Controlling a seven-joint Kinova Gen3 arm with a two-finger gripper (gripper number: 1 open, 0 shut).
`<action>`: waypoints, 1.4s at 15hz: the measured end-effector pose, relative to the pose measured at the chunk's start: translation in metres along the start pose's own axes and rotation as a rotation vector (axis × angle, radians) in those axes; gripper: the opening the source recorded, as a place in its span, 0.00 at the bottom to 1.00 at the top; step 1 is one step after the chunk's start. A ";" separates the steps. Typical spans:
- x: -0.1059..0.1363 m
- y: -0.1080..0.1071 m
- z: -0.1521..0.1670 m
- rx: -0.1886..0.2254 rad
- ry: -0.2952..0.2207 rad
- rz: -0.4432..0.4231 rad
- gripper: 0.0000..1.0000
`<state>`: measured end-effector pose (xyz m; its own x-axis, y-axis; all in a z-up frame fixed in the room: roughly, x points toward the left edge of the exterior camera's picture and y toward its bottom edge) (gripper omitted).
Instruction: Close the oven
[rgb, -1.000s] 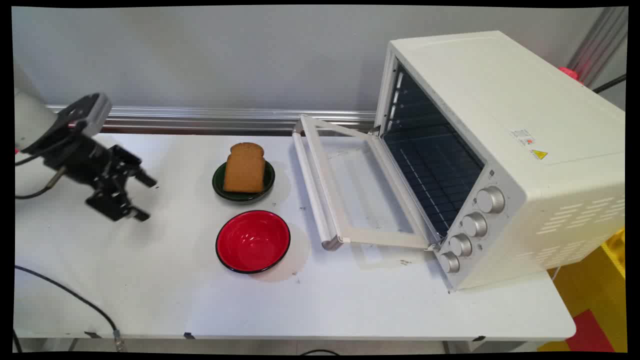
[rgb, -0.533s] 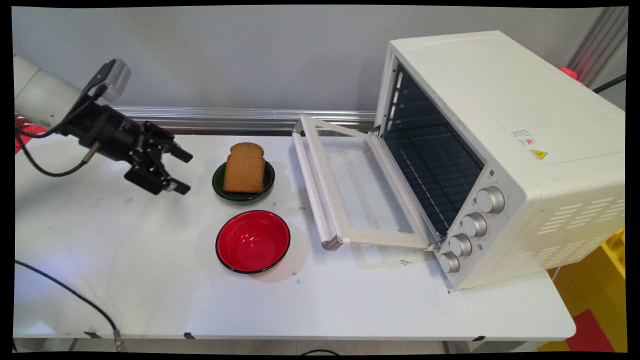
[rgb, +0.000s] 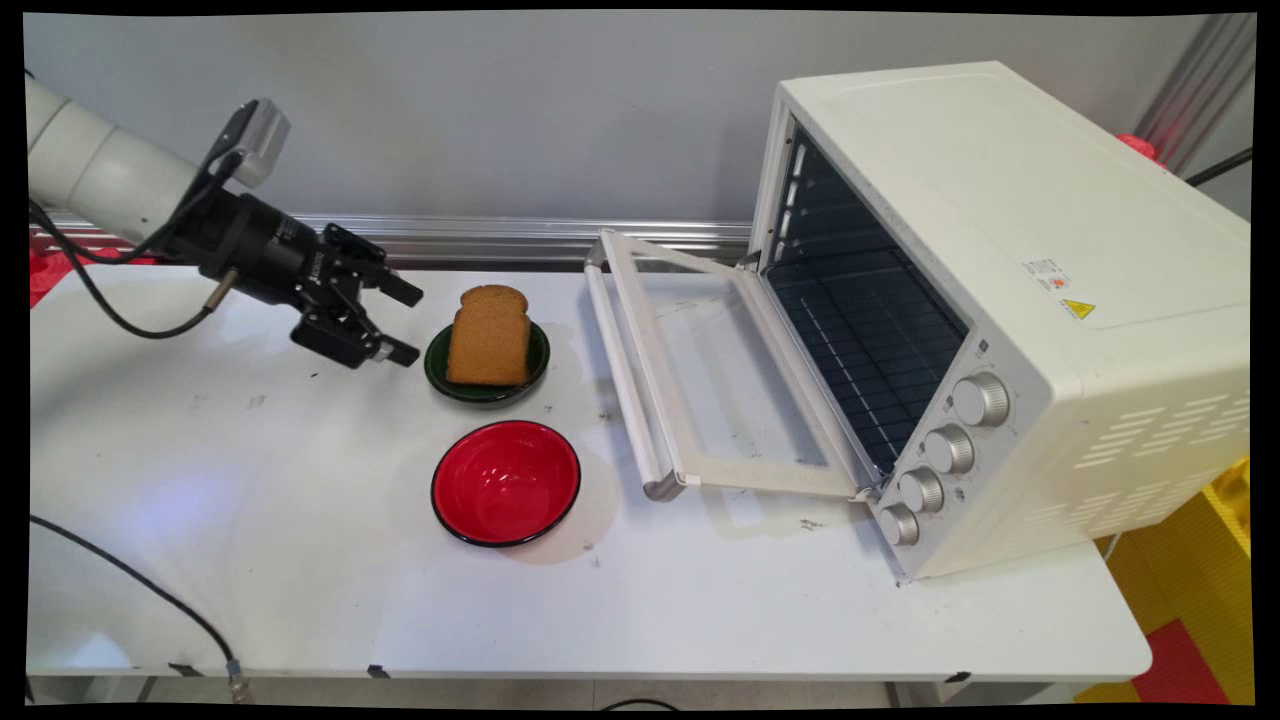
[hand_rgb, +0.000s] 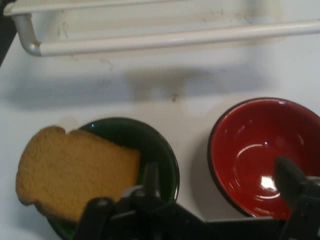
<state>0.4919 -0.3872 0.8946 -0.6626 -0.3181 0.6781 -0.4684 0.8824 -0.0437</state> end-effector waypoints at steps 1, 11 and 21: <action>0.001 -0.001 0.001 0.000 0.004 0.005 0.00; 0.004 -0.006 0.029 -0.030 0.027 -0.008 0.00; 0.004 -0.008 0.111 -0.052 0.064 -0.032 0.00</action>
<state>0.4278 -0.4338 0.8161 -0.6082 -0.3250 0.7242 -0.4566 0.8895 0.0158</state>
